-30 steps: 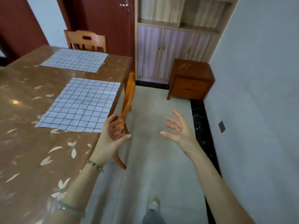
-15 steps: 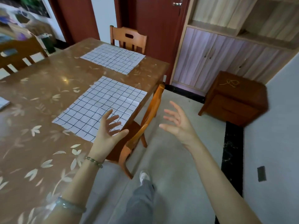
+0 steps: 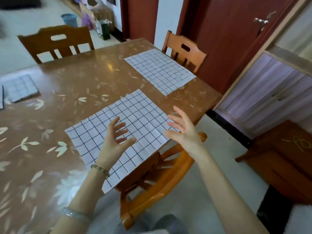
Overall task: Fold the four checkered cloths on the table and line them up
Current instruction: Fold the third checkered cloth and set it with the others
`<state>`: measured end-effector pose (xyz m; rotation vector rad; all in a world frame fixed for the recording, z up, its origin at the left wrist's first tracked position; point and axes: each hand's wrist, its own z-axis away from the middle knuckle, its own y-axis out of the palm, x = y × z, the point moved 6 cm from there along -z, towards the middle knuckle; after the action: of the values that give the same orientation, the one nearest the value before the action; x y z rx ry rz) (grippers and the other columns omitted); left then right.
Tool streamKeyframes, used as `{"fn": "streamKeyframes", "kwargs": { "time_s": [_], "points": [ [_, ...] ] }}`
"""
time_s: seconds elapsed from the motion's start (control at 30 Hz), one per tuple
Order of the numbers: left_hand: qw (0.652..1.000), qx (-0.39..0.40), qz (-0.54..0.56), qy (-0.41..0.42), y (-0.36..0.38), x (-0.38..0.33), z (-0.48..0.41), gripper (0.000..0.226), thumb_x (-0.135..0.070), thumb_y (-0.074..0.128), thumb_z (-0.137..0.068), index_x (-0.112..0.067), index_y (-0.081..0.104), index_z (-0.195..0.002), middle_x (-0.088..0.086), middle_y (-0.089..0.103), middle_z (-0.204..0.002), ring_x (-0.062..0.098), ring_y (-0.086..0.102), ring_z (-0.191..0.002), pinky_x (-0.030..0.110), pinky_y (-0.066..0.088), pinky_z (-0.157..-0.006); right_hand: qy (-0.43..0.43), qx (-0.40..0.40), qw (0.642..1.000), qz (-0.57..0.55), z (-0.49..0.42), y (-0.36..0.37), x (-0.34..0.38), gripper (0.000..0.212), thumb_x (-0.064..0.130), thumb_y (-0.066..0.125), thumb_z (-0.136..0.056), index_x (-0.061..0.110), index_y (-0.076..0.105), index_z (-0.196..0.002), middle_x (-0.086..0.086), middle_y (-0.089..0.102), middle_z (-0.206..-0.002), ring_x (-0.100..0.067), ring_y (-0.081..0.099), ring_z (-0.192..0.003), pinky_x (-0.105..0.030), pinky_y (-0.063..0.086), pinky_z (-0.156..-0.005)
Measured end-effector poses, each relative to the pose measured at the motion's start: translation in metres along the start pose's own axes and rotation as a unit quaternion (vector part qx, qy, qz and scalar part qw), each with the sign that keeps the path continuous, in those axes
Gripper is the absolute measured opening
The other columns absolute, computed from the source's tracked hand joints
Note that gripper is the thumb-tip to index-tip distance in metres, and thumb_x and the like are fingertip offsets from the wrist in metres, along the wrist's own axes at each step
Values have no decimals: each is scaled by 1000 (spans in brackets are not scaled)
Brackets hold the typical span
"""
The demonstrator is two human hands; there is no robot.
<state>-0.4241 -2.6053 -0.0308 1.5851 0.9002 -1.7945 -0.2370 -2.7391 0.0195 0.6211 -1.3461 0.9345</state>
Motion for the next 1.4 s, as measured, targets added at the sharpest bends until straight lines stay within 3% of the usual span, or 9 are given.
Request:
{"fn": "streamKeyframes", "kwargs": {
  "time_s": [0.2,0.33,0.57,0.7,0.9,1.1,1.2,1.3,1.4],
  "points": [
    [995,-91,4,-44,-24,14,-20,84,-15,75,-76,-27,26,-144,-2,48,-133,10,55,-115,35,49,-95,14,77,997,15,-68,8,2,79,6,74,-79,36,34,-140,4,51,-133,-9,53,-120,-22,50,-91],
    [983,-171,10,-67,-37,19,-26,80,-9,73,-78,-26,27,-142,-1,48,-132,9,55,-113,24,50,-86,16,147,989,13,-108,21,1,76,5,74,-78,40,36,-135,4,51,-133,-11,53,-120,-18,53,-80],
    [950,-305,15,-69,-30,14,-24,79,-9,75,-78,-31,28,-138,-3,48,-132,9,54,-115,29,50,-90,13,272,962,21,-159,41,-3,76,8,74,-79,40,36,-136,7,52,-132,-9,54,-118,-19,51,-80],
    [930,-361,12,-73,-12,9,-24,78,-8,74,-79,-31,28,-137,-2,48,-132,11,54,-116,23,52,-84,6,325,945,35,-182,37,-2,75,9,74,-79,42,35,-134,4,51,-134,-9,53,-119,-24,51,-86],
    [891,-437,11,-120,-7,23,-11,82,-10,74,-79,-21,25,-144,1,45,-134,15,53,-117,27,47,-89,6,396,916,63,-201,43,-18,77,6,74,-79,35,34,-138,-1,50,-134,-16,51,-121,-10,49,-73],
    [864,-468,-10,-187,-26,56,9,84,-19,75,-79,-20,24,-145,2,43,-135,18,50,-118,29,45,-91,-13,429,891,145,-208,73,-49,80,12,74,-80,30,30,-144,-1,45,-139,-16,45,-125,-29,45,-97],
    [856,-458,-30,-238,-39,84,11,84,-21,75,-80,-17,23,-146,5,42,-138,18,47,-119,30,43,-92,-13,432,883,183,-212,88,-67,80,13,72,-81,30,28,-145,-1,42,-143,-16,42,-128,-30,41,-100],
    [824,-455,-79,-328,-56,116,17,82,-25,74,-81,-10,25,-145,11,40,-142,24,44,-125,37,39,-101,-15,432,871,234,-215,102,-89,79,15,71,-81,31,27,-146,-1,40,-146,-17,39,-132,-33,38,-104],
    [782,-451,-157,-400,-77,144,24,76,-31,71,-81,-3,33,-141,16,44,-141,31,43,-128,44,37,-105,-90,412,836,350,-216,115,-107,80,21,70,-79,28,27,-147,-1,35,-150,-22,30,-138,-37,27,-111]
  ]
}}
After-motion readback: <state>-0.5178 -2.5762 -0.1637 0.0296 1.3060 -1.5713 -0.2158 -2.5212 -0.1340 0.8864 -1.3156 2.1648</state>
